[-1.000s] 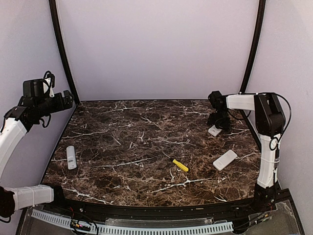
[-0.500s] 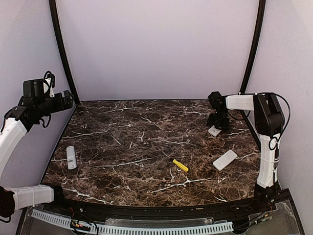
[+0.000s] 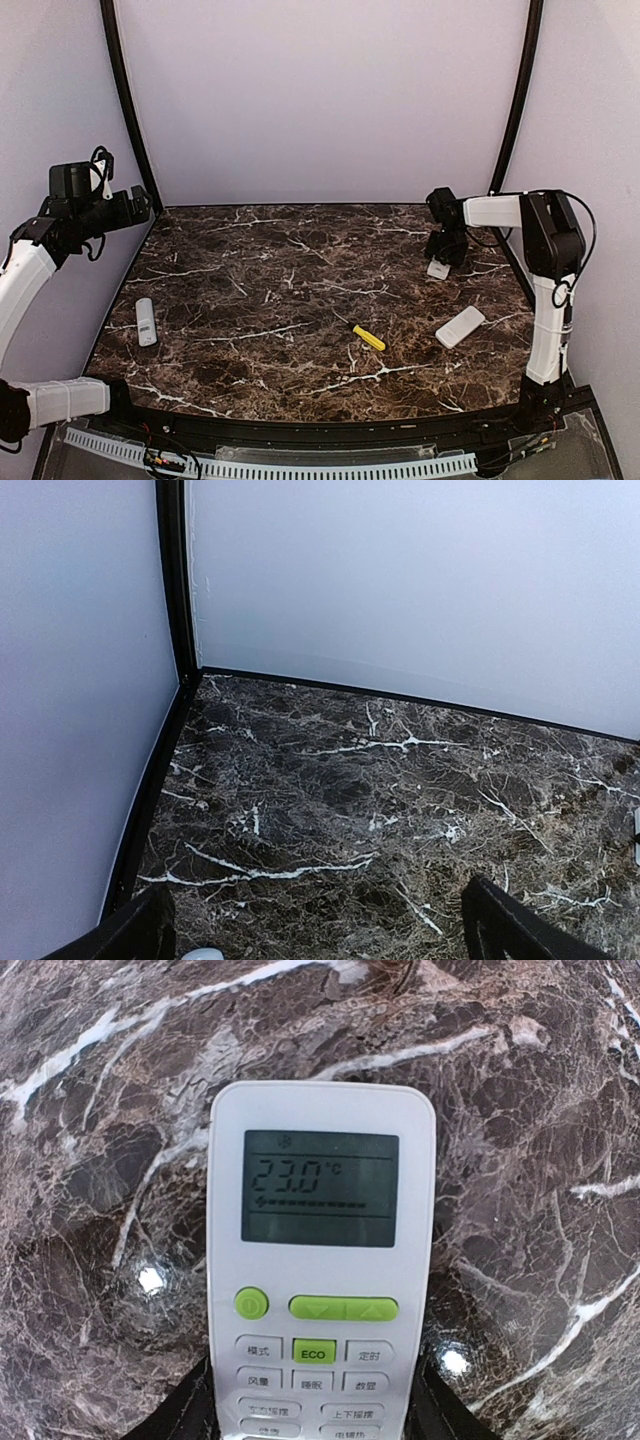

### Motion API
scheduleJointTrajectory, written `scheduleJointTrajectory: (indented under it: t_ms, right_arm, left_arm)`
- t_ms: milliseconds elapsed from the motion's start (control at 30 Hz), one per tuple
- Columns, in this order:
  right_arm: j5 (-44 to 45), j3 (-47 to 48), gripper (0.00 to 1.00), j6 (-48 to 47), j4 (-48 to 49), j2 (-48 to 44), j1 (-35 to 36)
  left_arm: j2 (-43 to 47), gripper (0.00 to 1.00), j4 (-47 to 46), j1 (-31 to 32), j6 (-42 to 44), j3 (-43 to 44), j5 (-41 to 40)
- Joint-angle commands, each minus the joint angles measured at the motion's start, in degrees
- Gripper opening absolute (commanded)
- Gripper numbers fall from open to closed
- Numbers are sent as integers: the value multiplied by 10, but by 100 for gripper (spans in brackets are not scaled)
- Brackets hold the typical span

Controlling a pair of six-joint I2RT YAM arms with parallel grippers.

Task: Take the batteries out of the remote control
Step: Pick up the remote control from the center of the board, then pass from the right arm to the left

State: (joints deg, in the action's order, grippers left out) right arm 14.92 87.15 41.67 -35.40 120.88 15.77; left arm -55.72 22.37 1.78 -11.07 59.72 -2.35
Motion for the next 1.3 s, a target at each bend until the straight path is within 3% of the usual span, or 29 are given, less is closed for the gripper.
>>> scheduleJointTrajectory:
  t_ms: [0, 267, 500, 733, 933, 1100, 1267]
  right_arm:
    - [-11, -43, 51, -25, 43, -45, 4]
    - [-65, -111, 49, -104, 140, -126, 6]
    - [-109, -164, 52, -208, 199, -226, 44]
    - [-143, -172, 52, -300, 223, -300, 154]
    - [-184, -153, 52, -321, 256, -309, 254]
    - [-194, -110, 53, -328, 266, -276, 318]
    - [-211, -61, 53, -333, 277, -221, 361]
  left_arm:
    - [-1, 99, -6, 1, 9, -9, 6]
    - [-8, 99, -12, 1, 10, -11, 19]
    - [-30, 98, -38, 13, -41, -9, 130]
    - [-111, 98, -97, 125, -121, 41, 243]
    - [-205, 98, -111, 195, -139, 106, 310]
    - [-241, 98, -181, 213, -186, 73, 383]
    - [-264, 98, -186, 218, -187, 55, 417]
